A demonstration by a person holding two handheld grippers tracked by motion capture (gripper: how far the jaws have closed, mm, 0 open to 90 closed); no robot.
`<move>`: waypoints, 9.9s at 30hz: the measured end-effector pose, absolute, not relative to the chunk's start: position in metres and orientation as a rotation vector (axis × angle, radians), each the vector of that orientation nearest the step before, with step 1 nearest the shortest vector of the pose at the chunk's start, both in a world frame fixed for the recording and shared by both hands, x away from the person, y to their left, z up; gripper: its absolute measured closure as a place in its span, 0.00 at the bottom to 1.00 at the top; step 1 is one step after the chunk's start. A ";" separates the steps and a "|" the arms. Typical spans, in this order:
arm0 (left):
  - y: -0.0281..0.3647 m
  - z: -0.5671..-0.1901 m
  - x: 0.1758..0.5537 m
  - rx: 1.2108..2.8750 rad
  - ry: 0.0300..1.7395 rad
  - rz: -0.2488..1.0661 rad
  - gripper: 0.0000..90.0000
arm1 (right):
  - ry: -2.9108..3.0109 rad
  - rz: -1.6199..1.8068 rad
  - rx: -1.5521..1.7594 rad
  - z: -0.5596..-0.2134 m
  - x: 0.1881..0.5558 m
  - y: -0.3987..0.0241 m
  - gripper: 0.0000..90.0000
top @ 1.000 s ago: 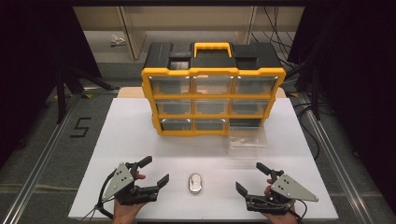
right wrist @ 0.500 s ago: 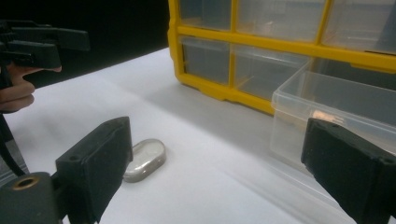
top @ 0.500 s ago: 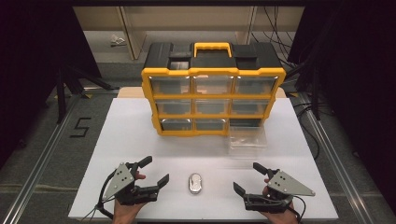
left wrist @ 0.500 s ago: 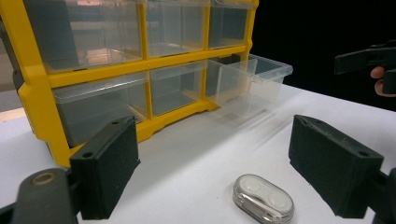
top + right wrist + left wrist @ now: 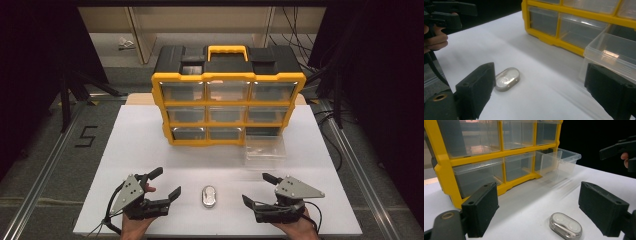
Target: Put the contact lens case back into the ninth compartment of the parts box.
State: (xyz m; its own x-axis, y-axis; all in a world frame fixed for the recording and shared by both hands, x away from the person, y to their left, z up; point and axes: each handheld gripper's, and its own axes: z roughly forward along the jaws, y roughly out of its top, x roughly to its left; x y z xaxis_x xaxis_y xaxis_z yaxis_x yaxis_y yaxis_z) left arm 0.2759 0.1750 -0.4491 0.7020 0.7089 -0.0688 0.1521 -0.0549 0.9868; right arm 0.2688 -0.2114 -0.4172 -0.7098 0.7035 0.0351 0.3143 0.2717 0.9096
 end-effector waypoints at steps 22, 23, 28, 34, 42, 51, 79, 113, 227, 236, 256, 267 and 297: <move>0.175 -0.449 0.276 1.585 0.724 0.529 0.18 | 2.435 1.227 0.850 -0.416 0.289 -0.160 0.14; 0.175 -0.449 0.276 1.585 0.725 0.527 0.18 | 2.437 1.225 0.851 -0.416 0.289 -0.158 0.14; 0.175 -0.449 0.276 1.590 0.729 0.535 0.18 | 2.464 1.194 0.849 -0.419 0.292 -0.151 0.14; 0.175 -0.449 0.276 1.585 0.730 0.533 0.18 | 2.503 1.151 0.855 -0.426 0.296 -0.141 0.14; 0.175 -0.449 0.276 1.583 0.736 0.534 0.18 | 2.547 1.104 0.844 -0.434 0.301 -0.127 0.14; 0.176 -0.449 0.277 1.585 0.747 0.541 0.18 | 2.585 1.056 0.836 -0.442 0.305 -0.114 0.14; 0.178 -0.449 0.277 1.564 0.777 0.561 0.19 | 2.697 0.951 0.835 -0.464 0.325 -0.087 0.19; 0.180 -0.449 0.277 1.544 0.791 0.567 0.20 | 2.725 0.865 0.887 -0.482 0.331 -0.068 0.33; 0.179 -0.447 0.274 1.540 0.777 0.546 0.19 | 2.447 1.190 0.909 -0.403 0.341 -0.129 0.55; 0.179 -0.447 0.274 1.535 0.779 0.544 0.19 | 2.412 1.221 0.922 -0.396 0.344 -0.137 0.55; 0.179 -0.447 0.274 1.533 0.780 0.543 0.19 | 2.343 1.269 0.961 -0.384 0.349 -0.154 0.55; 0.179 -0.447 0.273 1.534 0.778 0.544 0.19 | 2.305 1.291 0.986 -0.378 0.352 -0.164 0.55; 0.179 -0.447 0.273 1.537 0.777 0.547 0.19 | 2.195 1.341 1.049 -0.363 0.358 -0.192 0.55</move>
State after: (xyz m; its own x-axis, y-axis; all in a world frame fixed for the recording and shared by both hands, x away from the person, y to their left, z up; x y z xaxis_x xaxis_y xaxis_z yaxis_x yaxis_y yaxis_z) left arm 0.2733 0.1793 -0.4467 0.6585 0.7459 -0.1000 0.1571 -0.0062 0.9876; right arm 0.3582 -0.1923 -0.3633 -0.6586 0.7490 0.0720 0.4058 0.2730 0.8722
